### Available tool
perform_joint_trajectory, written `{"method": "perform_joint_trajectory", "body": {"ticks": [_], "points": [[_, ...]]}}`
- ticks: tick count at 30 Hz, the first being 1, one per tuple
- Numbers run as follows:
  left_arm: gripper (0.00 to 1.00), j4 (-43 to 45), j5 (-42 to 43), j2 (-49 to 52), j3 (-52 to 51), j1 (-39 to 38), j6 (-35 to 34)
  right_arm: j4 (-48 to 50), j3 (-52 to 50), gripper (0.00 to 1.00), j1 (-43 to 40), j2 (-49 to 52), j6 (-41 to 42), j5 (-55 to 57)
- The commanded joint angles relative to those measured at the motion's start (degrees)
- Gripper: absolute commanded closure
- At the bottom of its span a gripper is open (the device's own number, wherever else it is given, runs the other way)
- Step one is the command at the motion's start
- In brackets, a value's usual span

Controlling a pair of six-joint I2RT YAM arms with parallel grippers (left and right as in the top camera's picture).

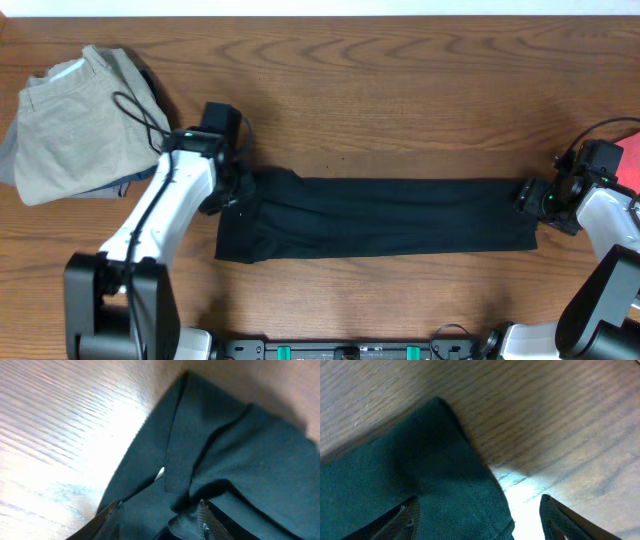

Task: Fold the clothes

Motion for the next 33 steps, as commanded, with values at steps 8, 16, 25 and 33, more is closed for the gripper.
{"method": "perform_joint_trajectory", "body": {"ticks": [8,16,25,33], "points": [[0.49,-1.38,-1.14,-1.09,0.94,1.27,0.31,-0.94,-0.94,0.25,-0.46,5.40,-5.46,-7.56],[0.49,-1.38,-1.14,-1.09,0.94,1.27,0.28,-4.35,-0.90,0.63,0.72,8.87,-6.93,-11.30],[0.49,-1.68,-1.14,-1.09,0.94,3.54,0.31,-8.20,6.86,0.99,0.02,8.39,-2.36,-10.88],[0.49,-1.97,-1.09,-1.09,0.94,5.99,0.28,-25.11,23.45,0.99,3.72,8.35,-5.73,-10.86]]}}
